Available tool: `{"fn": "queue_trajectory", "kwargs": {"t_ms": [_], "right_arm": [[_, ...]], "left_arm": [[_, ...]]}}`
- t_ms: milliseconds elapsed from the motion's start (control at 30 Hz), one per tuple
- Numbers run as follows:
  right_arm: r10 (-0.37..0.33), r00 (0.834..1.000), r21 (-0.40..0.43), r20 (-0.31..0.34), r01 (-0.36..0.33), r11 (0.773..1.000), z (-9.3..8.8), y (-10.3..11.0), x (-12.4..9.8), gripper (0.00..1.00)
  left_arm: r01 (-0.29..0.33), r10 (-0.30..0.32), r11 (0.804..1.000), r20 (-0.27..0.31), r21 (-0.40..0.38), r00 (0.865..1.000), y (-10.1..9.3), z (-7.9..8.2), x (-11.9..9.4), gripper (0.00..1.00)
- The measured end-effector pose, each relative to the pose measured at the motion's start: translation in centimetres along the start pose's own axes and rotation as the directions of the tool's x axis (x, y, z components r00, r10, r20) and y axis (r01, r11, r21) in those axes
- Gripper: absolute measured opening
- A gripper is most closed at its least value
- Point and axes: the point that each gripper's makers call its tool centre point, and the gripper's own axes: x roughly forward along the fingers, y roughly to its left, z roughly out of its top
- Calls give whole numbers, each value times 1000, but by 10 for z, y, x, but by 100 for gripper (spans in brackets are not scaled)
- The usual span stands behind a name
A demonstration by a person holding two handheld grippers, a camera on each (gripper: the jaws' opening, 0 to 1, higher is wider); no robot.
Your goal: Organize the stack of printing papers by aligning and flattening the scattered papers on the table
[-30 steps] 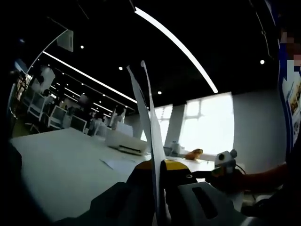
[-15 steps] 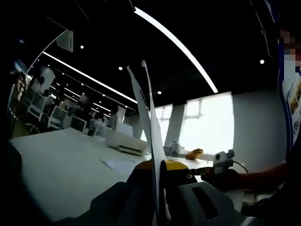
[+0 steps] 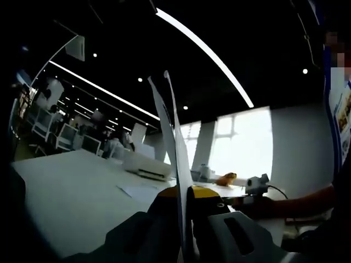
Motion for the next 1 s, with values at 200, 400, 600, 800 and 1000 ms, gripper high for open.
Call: {"fn": "queue_trajectory", "kwargs": {"t_ms": [200, 400, 600, 800, 1000], "right_arm": [[1, 1000, -25, -17, -1, 1000, -3, 2, 1, 43], [-27, 999, -52, -21, 26, 998, -3, -2, 1, 42], [-49, 999, -47, -15, 48, 998, 0, -13, 0, 42], [-51, 999, -59, -15, 50, 997, -1, -11, 0, 42], [-49, 999, -66, -4, 49, 997, 1, -8, -2, 42]], "left_arm": [[1, -1, 1000, -1, 0, 1000, -1, 0, 0, 6], [2, -2, 1000, 0, -1, 1000, -1, -1, 0, 6], [2, -2, 1000, 2, -2, 1000, -1, 0, 0, 6], [3, -3, 1000, 3, -1, 1000, -1, 0, 0, 6], [2, -2, 1000, 0, -3, 1000, -1, -1, 0, 6]]}}
